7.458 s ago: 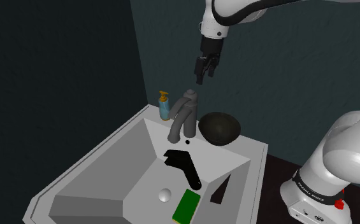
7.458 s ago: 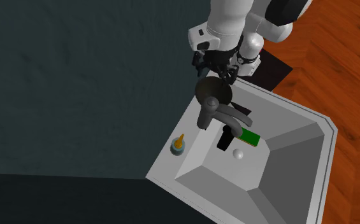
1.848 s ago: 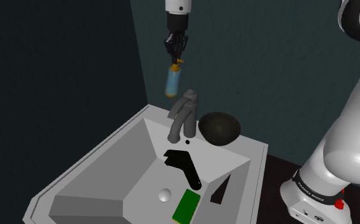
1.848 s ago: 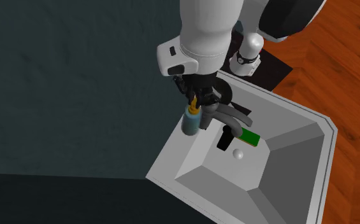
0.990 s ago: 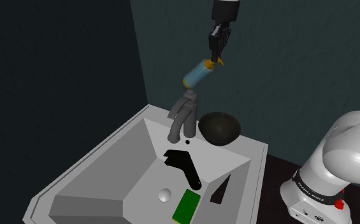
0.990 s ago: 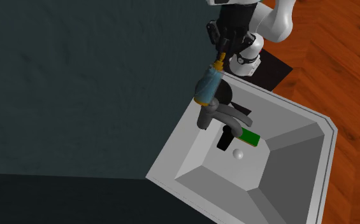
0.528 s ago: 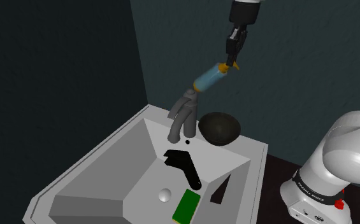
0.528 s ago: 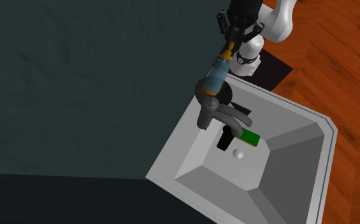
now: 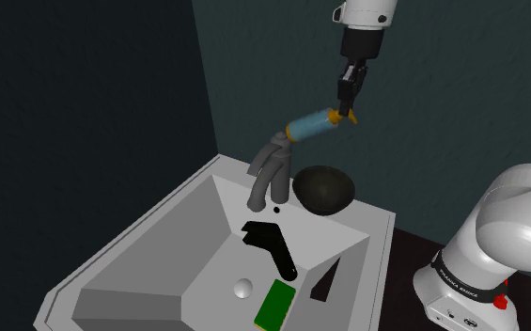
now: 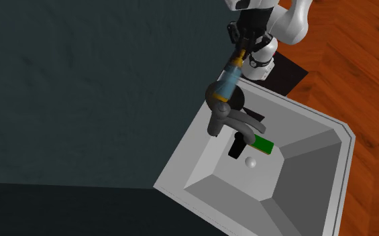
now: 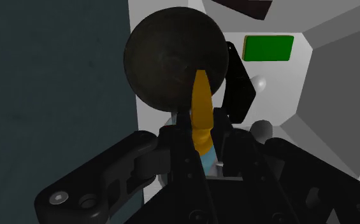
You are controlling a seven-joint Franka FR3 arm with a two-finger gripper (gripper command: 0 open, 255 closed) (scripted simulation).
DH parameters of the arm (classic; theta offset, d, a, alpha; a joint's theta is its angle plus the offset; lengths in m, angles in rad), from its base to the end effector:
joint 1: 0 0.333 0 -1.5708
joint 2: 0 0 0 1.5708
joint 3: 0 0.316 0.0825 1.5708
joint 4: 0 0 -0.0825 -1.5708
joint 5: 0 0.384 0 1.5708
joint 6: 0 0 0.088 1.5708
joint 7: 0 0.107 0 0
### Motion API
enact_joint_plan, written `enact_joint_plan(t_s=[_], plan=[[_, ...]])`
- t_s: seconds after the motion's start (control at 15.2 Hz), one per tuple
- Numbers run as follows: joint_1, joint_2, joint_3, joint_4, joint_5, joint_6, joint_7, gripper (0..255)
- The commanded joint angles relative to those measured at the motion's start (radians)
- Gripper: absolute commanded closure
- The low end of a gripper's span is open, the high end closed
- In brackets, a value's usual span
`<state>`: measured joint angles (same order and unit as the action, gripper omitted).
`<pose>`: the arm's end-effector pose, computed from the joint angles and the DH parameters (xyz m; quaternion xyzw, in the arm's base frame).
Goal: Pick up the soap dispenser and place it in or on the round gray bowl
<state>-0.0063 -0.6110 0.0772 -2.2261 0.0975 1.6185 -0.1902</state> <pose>0.3605 0.0423 0.5971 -0.9923 -0.1210 -0.0028 0.0264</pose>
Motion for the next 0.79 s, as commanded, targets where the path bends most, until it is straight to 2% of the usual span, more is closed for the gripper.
enact_joint_plan(t_s=[0.0, 0.73], plan=[[0.001, 0.007, 0.006, -0.034, 0.005, 0.092, -0.001, 255], [-0.02, -0.004, 0.032, -0.188, 0.025, 0.236, -0.021, 255]])
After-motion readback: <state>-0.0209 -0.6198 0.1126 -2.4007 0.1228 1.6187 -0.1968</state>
